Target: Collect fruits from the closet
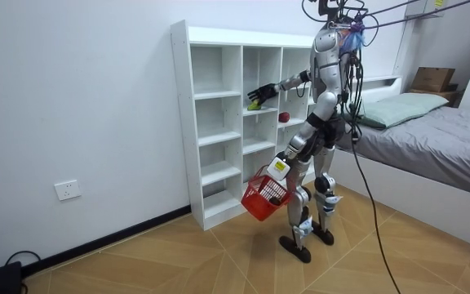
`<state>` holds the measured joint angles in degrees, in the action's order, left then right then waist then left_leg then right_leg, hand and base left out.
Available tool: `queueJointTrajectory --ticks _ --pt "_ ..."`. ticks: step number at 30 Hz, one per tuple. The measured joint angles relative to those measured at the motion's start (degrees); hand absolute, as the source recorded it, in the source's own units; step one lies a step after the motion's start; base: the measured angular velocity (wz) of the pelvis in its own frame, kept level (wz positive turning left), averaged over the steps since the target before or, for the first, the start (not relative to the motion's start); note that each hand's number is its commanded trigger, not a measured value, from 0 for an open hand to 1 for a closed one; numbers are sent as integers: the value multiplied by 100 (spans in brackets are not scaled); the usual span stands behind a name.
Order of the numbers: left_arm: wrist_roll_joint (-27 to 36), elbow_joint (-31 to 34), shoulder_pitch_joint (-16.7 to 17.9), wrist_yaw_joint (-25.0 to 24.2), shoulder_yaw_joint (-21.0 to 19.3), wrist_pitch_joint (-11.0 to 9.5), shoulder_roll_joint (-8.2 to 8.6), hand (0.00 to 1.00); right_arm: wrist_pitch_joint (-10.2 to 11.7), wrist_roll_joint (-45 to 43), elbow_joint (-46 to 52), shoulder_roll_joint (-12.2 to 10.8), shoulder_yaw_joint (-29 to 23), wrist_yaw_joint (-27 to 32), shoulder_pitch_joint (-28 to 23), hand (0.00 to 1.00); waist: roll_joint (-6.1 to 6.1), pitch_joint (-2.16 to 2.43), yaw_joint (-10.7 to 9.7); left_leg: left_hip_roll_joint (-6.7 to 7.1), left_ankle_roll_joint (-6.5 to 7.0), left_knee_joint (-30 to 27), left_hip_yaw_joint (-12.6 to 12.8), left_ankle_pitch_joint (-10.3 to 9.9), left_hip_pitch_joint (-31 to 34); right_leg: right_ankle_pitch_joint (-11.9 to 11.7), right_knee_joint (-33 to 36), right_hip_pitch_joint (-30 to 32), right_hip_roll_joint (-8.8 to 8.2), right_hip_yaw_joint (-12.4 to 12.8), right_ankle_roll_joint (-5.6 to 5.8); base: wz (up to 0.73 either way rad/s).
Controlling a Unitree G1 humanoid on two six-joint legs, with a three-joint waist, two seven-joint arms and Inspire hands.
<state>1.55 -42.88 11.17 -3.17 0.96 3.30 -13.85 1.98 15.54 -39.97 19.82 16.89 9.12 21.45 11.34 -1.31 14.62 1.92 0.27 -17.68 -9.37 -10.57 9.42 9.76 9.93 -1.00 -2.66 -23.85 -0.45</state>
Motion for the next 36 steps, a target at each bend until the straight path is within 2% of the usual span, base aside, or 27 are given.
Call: queueJointTrajectory --ticks 11,14,18,32,36 --pt "-385 3 -32 30 75 0 26 100 3 -35 20 1 -10 151 17 0 -99 -22 -4 4 -10 -31 -41 46 228 -3 74 220 -1 2 -5 2" --pt "-498 3 -71 45 136 0 38 100 26 -98 8 4 -11 204 62 0 -122 -12 -8 3 -17 -37 -42 67 296 -8 80 299 1 9 -13 0" --pt "-499 3 -111 50 158 0 82 100 52 -271 -78 3 -10 250 128 0 -167 -27 -5 0 -22 -50 -42 88 313 -21 85 322 2 -4 -35 0" --pt "-501 1 -166 140 224 -1 141 100 53 -474 -254 3 -8 269 271 0 -162 -31 -2 -2 -36 -84 -72 119 407 -34 96 413 10 8 -58 0" --pt "-578 1 -195 132 221 -28 129 100 59 -762 -248 2 -8 244 289 0 -118 -60 -2 -2 -44 -76 -71 129 427 -30 96 444 12 20 -63 0"
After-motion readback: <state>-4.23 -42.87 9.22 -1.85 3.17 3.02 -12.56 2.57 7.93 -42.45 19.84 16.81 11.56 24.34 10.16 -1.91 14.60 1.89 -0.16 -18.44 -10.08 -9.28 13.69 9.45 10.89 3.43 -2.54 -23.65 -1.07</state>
